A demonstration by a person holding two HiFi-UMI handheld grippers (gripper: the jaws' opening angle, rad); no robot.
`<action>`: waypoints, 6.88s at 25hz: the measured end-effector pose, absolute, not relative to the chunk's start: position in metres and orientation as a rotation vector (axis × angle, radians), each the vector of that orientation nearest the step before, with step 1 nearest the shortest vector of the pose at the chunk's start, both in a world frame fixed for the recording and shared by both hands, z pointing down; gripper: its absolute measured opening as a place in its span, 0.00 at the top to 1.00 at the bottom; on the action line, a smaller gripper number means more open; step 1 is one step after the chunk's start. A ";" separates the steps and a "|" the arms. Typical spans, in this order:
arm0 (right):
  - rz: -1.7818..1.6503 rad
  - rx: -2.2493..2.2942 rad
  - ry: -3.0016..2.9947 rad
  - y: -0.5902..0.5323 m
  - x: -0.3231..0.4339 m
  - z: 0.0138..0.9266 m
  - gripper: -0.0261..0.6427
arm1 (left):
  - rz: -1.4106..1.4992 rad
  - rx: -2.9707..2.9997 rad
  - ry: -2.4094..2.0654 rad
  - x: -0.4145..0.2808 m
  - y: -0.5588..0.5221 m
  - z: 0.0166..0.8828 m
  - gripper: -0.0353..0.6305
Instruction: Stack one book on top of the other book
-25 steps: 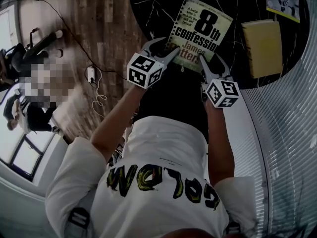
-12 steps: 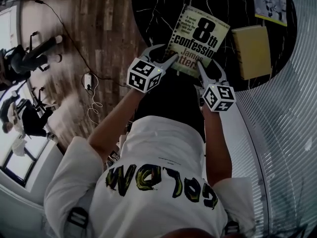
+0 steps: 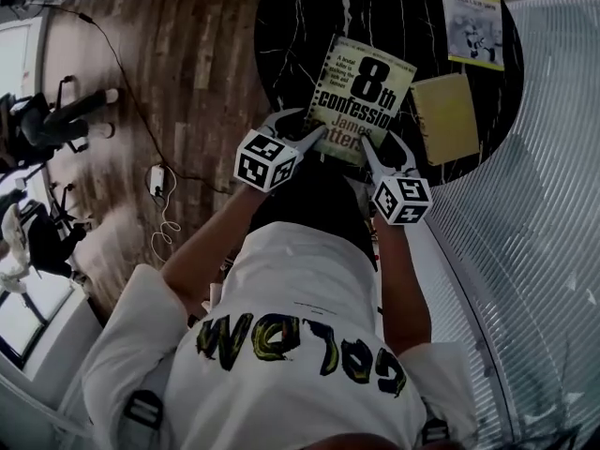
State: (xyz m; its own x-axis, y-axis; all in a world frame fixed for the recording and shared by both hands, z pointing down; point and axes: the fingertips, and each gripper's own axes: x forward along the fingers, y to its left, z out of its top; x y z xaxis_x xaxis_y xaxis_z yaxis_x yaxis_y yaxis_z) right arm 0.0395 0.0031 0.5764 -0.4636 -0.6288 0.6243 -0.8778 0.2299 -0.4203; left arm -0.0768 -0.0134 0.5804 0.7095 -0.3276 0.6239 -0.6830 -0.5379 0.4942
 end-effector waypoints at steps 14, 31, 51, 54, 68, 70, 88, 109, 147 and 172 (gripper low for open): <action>0.955 1.365 -2.262 0.000 0.043 0.504 0.64 | 0.540 2.138 -0.866 -0.074 -0.006 0.513 0.66; 0.891 1.422 -2.281 0.003 0.064 0.465 0.64 | 0.498 2.156 -0.857 -0.054 -0.002 0.478 0.66; 0.902 1.655 -2.139 0.038 0.144 0.462 0.65 | 0.566 2.241 -0.629 0.029 0.017 0.481 0.66; 0.890 1.644 -2.145 0.036 0.145 0.462 0.65 | 0.580 2.244 -0.618 0.030 0.019 0.482 0.66; 0.754 1.407 -2.162 0.023 0.156 0.460 0.66 | 0.670 2.206 -0.505 0.042 0.051 0.493 0.66; 0.748 1.403 -2.160 0.024 0.160 0.461 0.66 | 0.677 2.203 -0.498 0.045 0.052 0.494 0.66; 0.686 1.337 -2.130 0.019 0.226 0.484 0.66 | 0.718 2.138 -0.356 0.117 0.068 0.525 0.66; 0.686 1.160 -2.197 -0.011 0.288 0.528 0.67 | 0.694 2.169 -0.271 0.188 0.068 0.564 0.66; 0.715 1.184 -2.253 -0.024 0.313 0.584 0.65 | 0.691 2.228 -0.325 0.210 0.064 0.599 0.68; 0.505 1.575 -2.238 0.015 0.247 0.466 0.61 | 0.600 2.426 -0.445 0.143 0.035 0.497 0.65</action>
